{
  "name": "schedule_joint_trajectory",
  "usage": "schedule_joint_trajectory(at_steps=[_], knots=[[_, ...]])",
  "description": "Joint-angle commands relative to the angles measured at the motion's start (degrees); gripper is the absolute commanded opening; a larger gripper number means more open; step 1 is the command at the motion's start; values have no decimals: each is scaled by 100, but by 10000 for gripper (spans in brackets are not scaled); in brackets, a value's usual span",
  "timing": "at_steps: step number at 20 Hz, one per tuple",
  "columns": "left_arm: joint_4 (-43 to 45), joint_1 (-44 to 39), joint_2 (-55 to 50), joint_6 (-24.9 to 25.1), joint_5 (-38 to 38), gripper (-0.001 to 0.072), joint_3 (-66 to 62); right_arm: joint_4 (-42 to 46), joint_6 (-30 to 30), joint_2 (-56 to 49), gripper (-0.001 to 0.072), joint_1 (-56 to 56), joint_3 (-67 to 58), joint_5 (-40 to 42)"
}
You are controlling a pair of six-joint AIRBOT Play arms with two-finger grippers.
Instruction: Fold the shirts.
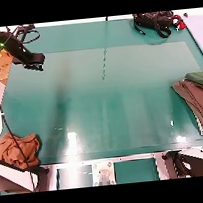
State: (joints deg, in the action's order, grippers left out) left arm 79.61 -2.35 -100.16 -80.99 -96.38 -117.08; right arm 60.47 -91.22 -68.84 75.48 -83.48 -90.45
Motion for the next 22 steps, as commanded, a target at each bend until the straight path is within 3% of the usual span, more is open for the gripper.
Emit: schedule_joint_trajectory(at_steps=[1,5,6,7,8,11,12,13,14,17,22], knots=[[-52,2,2,4,-31,23,0,1110,-192,52,16,103,654,-190],[-55,2,2,4,-35,23,0,2588,-330,46,33,103,1683,330],[-57,2,2,4,-33,23,2,2730,-330,37,279,105,1851,470],[-66,2,2,2,-28,23,0,2710,-330,17,599,103,1919,586],[-81,2,2,2,-28,23,0,2568,-330,7,639,59,1878,671],[-216,2,31,0,-17,23,0,1261,-328,11,617,-476,1478,1051],[-289,2,76,-17,-17,22,0,664,-267,11,483,-833,1351,1204],[-358,2,144,-92,-44,22,13,160,-66,11,130,-1263,1252,1311],[-361,0,232,-175,-118,22,37,-122,101,13,30,-1707,1196,1381],[-356,-17,863,-367,-149,22,833,63,243,22,16,-3171,1268,1394],[-352,-52,2898,-743,605,22,3939,625,302,608,16,-5235,2806,1786]])
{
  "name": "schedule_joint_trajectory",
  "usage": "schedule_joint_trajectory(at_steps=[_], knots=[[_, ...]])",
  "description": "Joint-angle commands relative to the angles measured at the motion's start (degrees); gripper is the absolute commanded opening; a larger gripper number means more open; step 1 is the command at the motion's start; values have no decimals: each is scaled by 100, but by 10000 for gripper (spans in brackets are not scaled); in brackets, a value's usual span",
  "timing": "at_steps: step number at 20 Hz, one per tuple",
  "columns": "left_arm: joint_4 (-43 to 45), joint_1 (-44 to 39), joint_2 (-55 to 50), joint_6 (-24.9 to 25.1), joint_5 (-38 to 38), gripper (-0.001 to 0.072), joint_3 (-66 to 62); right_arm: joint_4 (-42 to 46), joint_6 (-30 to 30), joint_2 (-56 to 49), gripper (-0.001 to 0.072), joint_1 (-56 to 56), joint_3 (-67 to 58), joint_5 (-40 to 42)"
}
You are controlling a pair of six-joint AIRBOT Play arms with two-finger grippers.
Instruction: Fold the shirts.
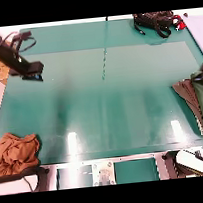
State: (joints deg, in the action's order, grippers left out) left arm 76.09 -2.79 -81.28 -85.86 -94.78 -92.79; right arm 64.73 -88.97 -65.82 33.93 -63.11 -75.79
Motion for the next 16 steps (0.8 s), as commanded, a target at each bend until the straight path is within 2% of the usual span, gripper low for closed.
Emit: schedule_joint_trajectory(at_steps=[1,3,6,16], knots=[[9,-9,1473,-319,621,22,2188,221,79,494,15,-1366,1207,503],[20,-9,2240,-463,850,22,3268,219,83,837,16,-1882,1998,909],[44,-9,2815,-584,935,23,4017,214,96,966,16,-2385,2367,1261],[42,-9,2828,-560,1228,23,4059,133,96,964,16,-2573,2365,1215]])
